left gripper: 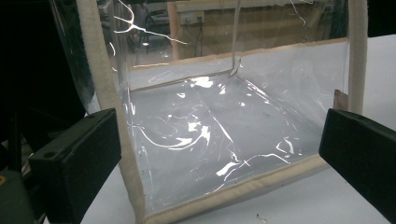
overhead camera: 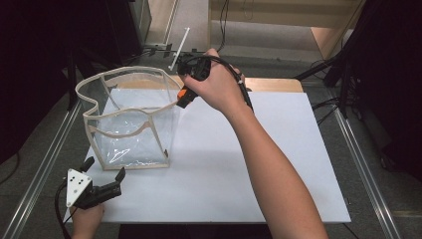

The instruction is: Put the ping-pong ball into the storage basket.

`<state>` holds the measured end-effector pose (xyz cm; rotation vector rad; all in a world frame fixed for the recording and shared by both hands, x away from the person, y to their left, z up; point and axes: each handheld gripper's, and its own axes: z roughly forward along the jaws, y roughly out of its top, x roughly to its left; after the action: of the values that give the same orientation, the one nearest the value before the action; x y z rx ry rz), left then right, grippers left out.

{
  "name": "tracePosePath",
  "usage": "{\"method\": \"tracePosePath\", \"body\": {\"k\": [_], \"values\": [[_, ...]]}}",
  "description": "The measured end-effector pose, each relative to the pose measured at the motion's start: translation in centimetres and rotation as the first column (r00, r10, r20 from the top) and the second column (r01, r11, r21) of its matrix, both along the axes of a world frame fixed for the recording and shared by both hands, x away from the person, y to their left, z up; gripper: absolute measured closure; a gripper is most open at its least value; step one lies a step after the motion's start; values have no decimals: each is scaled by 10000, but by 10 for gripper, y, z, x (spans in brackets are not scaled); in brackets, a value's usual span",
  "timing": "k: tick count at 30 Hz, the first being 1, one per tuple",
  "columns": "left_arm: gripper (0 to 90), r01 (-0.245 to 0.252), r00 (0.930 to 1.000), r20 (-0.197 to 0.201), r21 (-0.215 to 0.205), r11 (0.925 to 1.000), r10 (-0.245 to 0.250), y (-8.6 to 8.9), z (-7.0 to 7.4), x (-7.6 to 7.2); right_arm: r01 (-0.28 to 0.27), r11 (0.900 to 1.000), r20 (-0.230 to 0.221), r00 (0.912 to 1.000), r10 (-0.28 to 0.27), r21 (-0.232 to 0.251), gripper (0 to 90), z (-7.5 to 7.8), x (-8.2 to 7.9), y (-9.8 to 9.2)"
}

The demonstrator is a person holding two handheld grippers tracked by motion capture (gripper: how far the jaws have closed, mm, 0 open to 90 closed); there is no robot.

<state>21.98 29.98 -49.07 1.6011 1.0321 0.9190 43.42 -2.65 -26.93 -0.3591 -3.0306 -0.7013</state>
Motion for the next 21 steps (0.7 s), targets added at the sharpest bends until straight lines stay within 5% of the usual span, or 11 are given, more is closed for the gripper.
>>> {"method": "tracePosePath", "body": {"k": [21], "values": [[0,10,10000,-37,-73,10000,-10,1,0,0,-38,10000,17,10000,38,39,483,4,11,18]]}}
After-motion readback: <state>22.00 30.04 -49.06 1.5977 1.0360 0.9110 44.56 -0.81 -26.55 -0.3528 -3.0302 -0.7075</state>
